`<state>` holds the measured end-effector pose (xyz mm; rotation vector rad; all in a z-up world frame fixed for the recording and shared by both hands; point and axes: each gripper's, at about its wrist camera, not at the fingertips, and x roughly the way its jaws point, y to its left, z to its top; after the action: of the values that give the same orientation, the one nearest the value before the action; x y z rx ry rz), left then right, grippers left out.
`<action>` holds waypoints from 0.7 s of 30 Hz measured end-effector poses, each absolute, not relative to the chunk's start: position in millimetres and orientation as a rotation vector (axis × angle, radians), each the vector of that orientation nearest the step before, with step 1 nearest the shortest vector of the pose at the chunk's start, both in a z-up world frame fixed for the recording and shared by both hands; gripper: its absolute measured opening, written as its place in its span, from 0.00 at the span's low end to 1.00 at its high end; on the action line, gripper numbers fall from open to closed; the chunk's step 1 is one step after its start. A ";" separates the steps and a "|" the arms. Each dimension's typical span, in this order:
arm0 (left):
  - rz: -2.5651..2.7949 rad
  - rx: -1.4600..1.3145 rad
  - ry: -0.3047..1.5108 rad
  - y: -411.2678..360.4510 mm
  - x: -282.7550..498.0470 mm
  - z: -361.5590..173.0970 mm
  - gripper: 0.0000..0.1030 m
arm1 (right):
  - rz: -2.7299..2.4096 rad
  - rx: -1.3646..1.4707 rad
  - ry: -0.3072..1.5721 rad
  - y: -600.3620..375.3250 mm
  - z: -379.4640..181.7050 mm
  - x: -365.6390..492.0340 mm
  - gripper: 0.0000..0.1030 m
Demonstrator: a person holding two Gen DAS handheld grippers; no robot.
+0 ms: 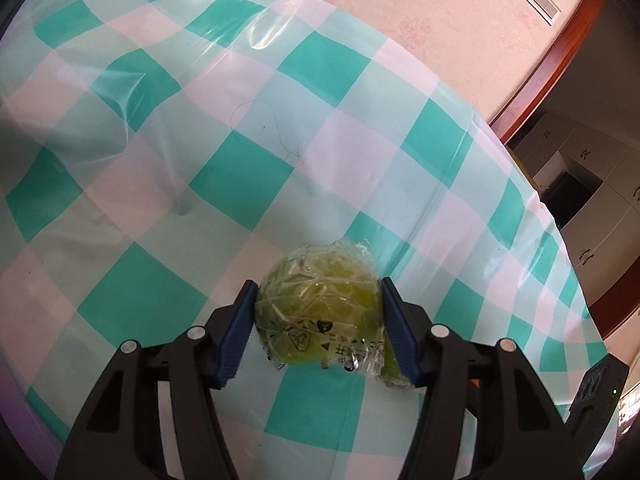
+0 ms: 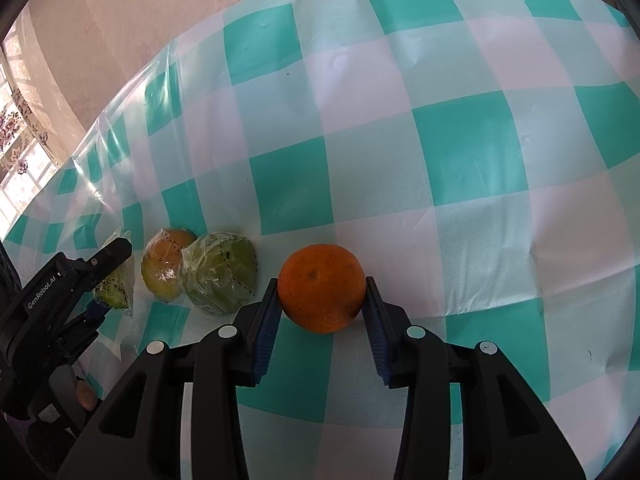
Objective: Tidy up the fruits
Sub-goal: 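Grasp the mandarin with the right gripper while the left grasps a bagged green fruit, then carry the mandarin and bagged green fruit over the purple box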
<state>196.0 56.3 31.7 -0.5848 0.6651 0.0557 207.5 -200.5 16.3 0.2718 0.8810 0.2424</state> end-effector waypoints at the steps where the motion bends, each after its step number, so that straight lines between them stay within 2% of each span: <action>1: 0.039 -0.570 0.662 51.9 194.9 34.0 0.59 | 0.242 0.274 0.881 -200.8 16.3 207.1 0.39; 9: 0.007 -0.499 0.665 37.0 177.2 33.5 0.59 | 0.238 0.290 0.879 -202.8 15.9 205.9 0.39; 12: 0.041 -0.479 0.707 32.1 147.6 29.7 0.59 | 0.235 0.291 0.879 -201.6 16.3 205.4 0.39; 21: 0.031 -0.368 0.679 26.9 21.1 34.2 0.59 | 0.230 0.293 0.876 -200.0 16.2 204.9 0.39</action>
<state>21.1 26.9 34.2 -0.3677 0.6793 0.0305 204.9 -200.0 16.2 0.2929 0.8758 0.2295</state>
